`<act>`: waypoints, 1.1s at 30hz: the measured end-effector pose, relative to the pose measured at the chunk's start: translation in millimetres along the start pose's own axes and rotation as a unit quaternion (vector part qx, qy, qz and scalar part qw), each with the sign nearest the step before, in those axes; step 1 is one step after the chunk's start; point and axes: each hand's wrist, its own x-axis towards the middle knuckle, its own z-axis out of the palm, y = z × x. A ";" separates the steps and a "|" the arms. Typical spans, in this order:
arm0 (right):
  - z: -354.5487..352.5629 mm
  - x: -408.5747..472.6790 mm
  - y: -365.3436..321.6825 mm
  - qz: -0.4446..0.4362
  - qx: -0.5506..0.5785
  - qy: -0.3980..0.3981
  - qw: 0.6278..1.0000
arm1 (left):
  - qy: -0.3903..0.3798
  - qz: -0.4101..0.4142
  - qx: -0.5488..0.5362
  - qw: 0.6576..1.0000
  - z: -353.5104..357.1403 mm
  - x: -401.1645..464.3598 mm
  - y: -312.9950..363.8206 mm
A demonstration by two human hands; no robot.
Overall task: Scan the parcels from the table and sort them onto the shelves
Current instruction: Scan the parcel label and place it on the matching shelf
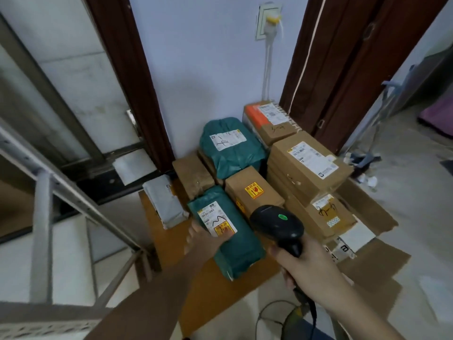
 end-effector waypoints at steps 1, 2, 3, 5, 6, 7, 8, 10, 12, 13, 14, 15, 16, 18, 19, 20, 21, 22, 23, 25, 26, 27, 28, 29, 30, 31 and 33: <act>-2.8 4.2 1.6 0.007 0.011 -0.012 1.000 | -0.011 -0.032 -0.041 0.999 7.3 2.4 -1.2; -5.5 7.9 3.1 0.010 0.016 -0.023 1.000 | -0.023 -0.063 -0.085 0.994 13.8 5.8 -1.9; -7.9 11.0 4.2 0.010 0.014 -0.032 0.999 | -0.033 -0.091 -0.127 0.987 19.0 7.0 -1.7; -11.7 16.6 6.4 0.002 0.006 -0.046 0.999 | -0.045 -0.132 -0.200 0.970 27.1 6.5 -1.1; -13.4 19.1 7.0 -0.001 0.004 -0.051 0.999 | -0.046 -0.145 -0.224 0.962 29.7 5.8 0.2; -14.8 21.2 7.8 0.000 0.002 -0.054 0.999 | -0.047 -0.152 -0.238 0.958 30.3 2.4 3.9; -16.1 23.2 8.4 0.002 0.002 -0.057 0.998 | -0.049 -0.157 -0.246 0.955 29.3 -1.7 9.0; -18.6 26.4 9.5 0.008 0.001 -0.066 0.998 | -0.054 -0.160 -0.250 0.953 29.4 -2.5 14.0; -21.1 29.1 9.3 0.012 0.003 -0.075 0.997 | -0.057 -0.164 -0.263 0.949 31.1 3.4 14.2; -22.0 30.1 8.8 0.013 0.002 -0.079 0.997 | -0.054 -0.163 -0.265 0.949 32.3 6.4 12.8; -22.7 30.9 8.5 0.012 0.002 -0.080 0.997 | -0.052 -0.162 -0.261 0.950 33.8 8.9 11.0; -23.4 31.8 8.2 0.009 0.000 -0.080 0.997 | -0.050 -0.159 -0.255 0.953 34.2 9.5 9.3; -24.0 32.7 8.2 0.005 -0.001 -0.079 0.997 | -0.050 -0.156 -0.247 0.955 35.0 11.5 7.1; -24.7 33.3 7.3 -0.001 -0.004 -0.079 0.997 | -0.051 -0.153 -0.234 0.959 33.9 11.8 5.1; -24.7 33.6 6.9 -0.004 -0.002 -0.079 0.997 | -0.050 -0.153 -0.228 0.960 32.3 10.8 3.8; -24.4 33.7 6.8 -0.008 -0.001 -0.078 0.997 | -0.046 -0.152 -0.224 0.962 31.3 11.0 1.0; -24.0 33.8 6.6 -0.015 -0.003 -0.074 0.997 | -0.040 -0.151 -0.221 0.963 33.2 15.3 -5.6; -23.6 34.1 6.7 -0.024 -0.006 -0.069 0.997 | -0.037 -0.148 -0.218 0.964 32.4 15.9 -10.2; -23.6 34.1 6.0 -0.033 -0.009 -0.066 0.997 | -0.034 -0.147 -0.215 0.965 29.4 12.7 -12.5; -22.8 33.4 2.6 -0.045 -0.008 -0.072 0.996 | -0.035 -0.139 -0.220 0.965 19.9 3.1 -13.7; -22.1 32.1 0.2 -0.048 -0.004 -0.080 0.996 | -0.036 -0.130 -0.225 0.965 12.5 -5.8 -10.6; -21.2 30.5 -2.8 -0.050 0.004 -0.087 0.995 | -0.037 -0.118 -0.233 0.965 7.3 -11.9 -9.3; -20.3 28.8 -5.5 -0.054 0.010 -0.092 0.994 | -0.040 -0.104 -0.243 0.964 3.4 -16.0 -9.5; -19.3 27.1 -7.9 -0.062 0.011 -0.094 0.994 | -0.043 -0.091 -0.254 0.962 -1.7 -22.1 -7.8; -18.2 25.5 -9.4 -0.071 0.007 -0.094 0.993 | -0.046 -0.077 -0.265 0.960 -5.8 -25.4 -7.7; -17.0 23.6 -11.0 -0.079 0.004 -0.093 0.992 | -0.047 -0.063 -0.275 0.958 -9.6 -28.5 -7.8; -13.7 20.5 -13.3 -0.089 0.005 -0.088 0.992 | -0.051 -0.030 -0.295 0.954 -19.7 -36.8 -3.3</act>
